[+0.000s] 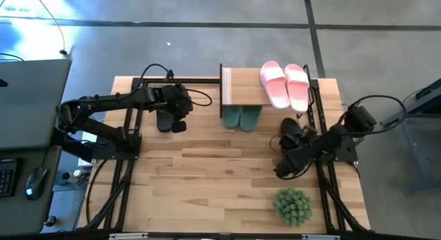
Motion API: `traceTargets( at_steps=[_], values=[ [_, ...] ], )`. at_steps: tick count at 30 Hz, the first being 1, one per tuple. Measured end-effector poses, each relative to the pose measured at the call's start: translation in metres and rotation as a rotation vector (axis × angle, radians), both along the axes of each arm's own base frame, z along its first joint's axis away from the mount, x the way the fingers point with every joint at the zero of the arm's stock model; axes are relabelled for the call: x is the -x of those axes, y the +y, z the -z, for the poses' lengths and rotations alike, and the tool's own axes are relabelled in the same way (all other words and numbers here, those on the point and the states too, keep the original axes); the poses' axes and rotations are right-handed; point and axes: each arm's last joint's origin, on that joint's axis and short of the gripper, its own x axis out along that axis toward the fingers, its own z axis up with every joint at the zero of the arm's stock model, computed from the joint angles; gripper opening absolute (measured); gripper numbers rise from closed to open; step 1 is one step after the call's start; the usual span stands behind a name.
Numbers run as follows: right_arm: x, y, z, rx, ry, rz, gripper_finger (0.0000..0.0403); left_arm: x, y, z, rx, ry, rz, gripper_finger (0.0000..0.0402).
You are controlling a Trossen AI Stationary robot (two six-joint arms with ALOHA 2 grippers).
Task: Pick and place slides into the shelf
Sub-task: Put the right black slipper under the shelf
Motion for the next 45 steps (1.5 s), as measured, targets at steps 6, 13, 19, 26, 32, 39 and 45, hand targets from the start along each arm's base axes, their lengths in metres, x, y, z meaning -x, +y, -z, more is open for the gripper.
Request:
traceTargets(
  at_steps=[6,13,19,26,32,39,45],
  values=[
    [-0.002,-0.007,0.001,-0.016,0.024,0.048,0.0,0.0,0.0,0.0,-0.003,-0.001,0.002,0.0003],
    [0.0,-0.023,0.014,-0.045,0.026,0.119,0.0,-0.001,0.001,-0.001,-0.018,-0.004,0.005,0.0003],
    [-0.001,-0.028,0.013,-0.007,0.002,0.134,0.0,-0.002,0.001,-0.001,-0.034,-0.011,0.019,0.0003],
    [-0.002,-0.034,0.014,-0.011,0.01,0.147,0.0,-0.002,0.002,-0.002,-0.038,-0.015,0.022,0.0003],
    [-0.003,-0.037,0.015,-0.001,0.005,0.152,0.0,-0.002,0.002,-0.002,-0.038,-0.016,0.022,0.0003],
    [-0.004,-0.038,0.016,0.005,-0.003,0.139,0.0,-0.002,0.002,-0.002,-0.039,-0.018,0.022,0.0003],
    [-0.007,-0.036,0.02,-0.05,-0.022,0.135,0.0,-0.003,0.002,-0.002,-0.039,-0.018,0.021,0.0003]
  ],
)
